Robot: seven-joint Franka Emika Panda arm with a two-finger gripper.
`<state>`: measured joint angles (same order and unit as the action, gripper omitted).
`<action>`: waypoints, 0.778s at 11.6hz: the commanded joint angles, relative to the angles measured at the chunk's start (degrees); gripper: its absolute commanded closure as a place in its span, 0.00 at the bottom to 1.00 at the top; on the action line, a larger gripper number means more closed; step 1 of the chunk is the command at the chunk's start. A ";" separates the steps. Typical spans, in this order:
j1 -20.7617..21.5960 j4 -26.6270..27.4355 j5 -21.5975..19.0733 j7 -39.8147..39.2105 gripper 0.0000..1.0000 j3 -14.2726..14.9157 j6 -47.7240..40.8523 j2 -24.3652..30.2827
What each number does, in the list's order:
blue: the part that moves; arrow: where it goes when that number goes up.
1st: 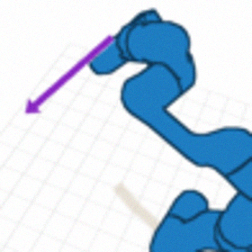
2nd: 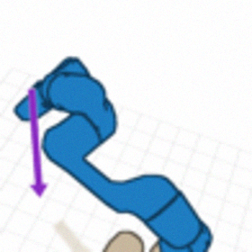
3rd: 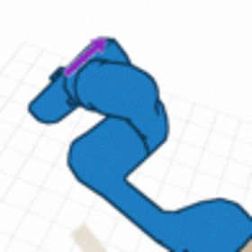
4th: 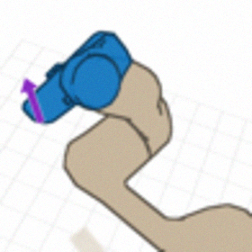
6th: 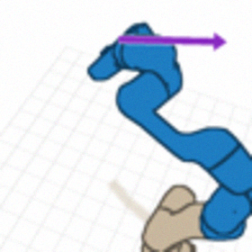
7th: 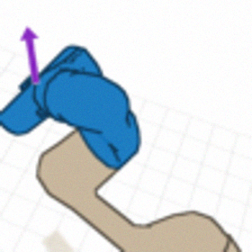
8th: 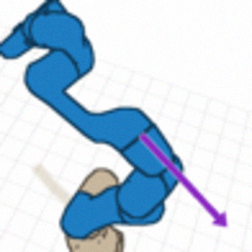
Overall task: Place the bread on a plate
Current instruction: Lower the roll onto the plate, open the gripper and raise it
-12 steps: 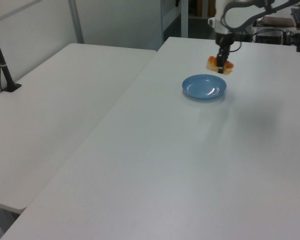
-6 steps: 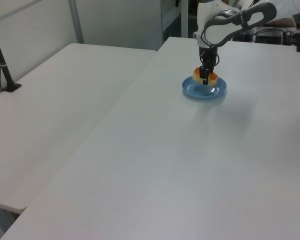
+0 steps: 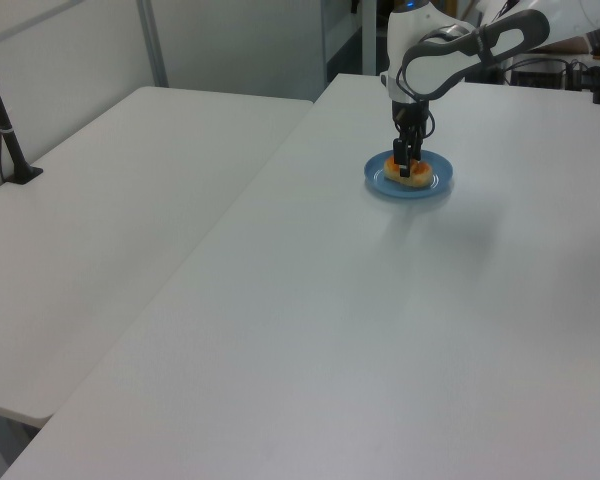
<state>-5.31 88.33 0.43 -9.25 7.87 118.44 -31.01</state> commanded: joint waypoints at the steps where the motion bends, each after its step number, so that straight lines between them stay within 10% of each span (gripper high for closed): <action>1: -0.14 -1.49 -1.49 -0.85 0.01 -0.13 -2.78 1.20; 9: 10.57 -0.97 4.66 14.05 0.00 -1.01 -20.51 23.25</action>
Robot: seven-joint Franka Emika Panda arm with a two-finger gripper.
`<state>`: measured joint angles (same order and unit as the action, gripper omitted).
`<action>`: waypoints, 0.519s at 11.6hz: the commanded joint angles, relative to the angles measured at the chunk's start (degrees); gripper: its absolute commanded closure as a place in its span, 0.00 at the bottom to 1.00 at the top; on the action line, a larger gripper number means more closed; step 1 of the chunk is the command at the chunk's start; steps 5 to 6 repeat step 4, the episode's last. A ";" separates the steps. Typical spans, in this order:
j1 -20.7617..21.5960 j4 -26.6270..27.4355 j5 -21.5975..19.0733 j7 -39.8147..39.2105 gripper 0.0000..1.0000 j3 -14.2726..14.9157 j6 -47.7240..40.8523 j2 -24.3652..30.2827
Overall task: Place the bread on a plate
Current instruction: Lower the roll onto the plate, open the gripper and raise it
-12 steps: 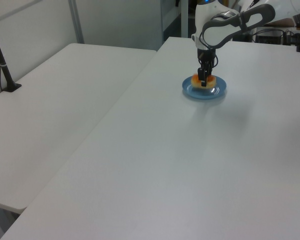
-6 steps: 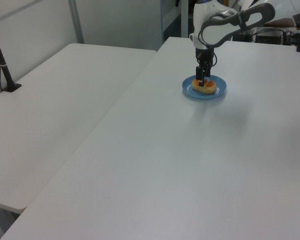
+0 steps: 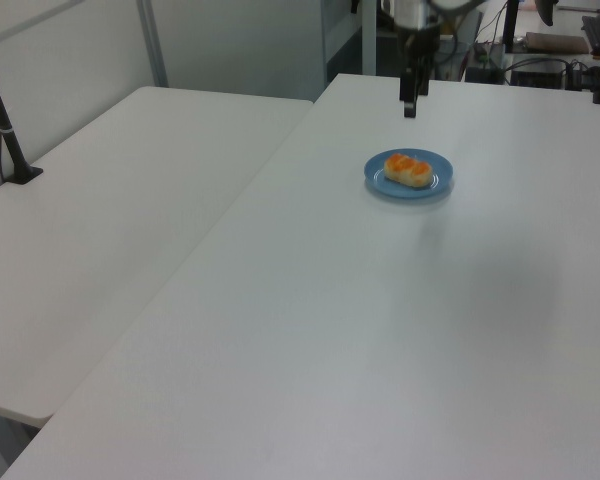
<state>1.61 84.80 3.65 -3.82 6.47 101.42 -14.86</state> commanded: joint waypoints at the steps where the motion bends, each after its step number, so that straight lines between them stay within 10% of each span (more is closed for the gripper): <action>1: 4.71 3.00 1.45 9.35 0.00 0.38 -6.12 9.65; 6: 4.90 3.44 0.57 9.18 0.00 0.21 -10.18 12.04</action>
